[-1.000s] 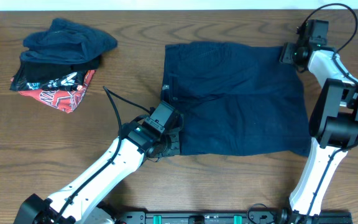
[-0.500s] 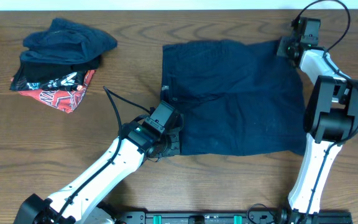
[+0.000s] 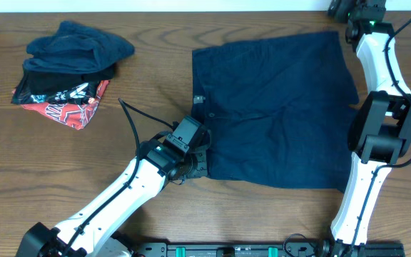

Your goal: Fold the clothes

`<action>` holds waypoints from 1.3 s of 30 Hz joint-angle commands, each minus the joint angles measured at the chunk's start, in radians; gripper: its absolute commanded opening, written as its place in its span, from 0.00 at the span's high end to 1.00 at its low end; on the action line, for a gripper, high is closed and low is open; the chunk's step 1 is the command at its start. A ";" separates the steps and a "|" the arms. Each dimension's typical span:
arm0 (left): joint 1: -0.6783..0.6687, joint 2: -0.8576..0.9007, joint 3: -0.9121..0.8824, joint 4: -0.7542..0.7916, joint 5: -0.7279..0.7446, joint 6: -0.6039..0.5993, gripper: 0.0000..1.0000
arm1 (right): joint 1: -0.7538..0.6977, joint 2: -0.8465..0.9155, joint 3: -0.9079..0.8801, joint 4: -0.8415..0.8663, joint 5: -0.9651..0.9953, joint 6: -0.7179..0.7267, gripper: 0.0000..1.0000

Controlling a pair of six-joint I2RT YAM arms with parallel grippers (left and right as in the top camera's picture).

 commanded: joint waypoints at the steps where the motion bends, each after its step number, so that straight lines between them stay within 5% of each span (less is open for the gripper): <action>1: 0.005 0.002 0.006 -0.002 -0.045 0.014 0.94 | -0.010 -0.024 0.000 -0.132 0.021 0.000 0.01; 13: 0.005 0.002 0.006 0.097 -0.109 0.014 0.94 | -0.115 -0.183 0.000 -0.868 0.014 0.137 0.01; 21: 0.005 0.002 0.006 0.145 -0.116 0.014 0.94 | -0.153 -0.254 -0.042 -1.156 -0.090 0.110 0.01; 29: 0.005 0.002 0.006 0.156 -0.116 0.030 0.94 | -0.166 -0.515 -0.370 -1.102 -0.143 0.200 0.01; 39: 0.037 0.002 0.006 0.157 -0.116 0.048 0.94 | -0.172 -1.115 -1.110 -0.794 -0.187 0.454 0.01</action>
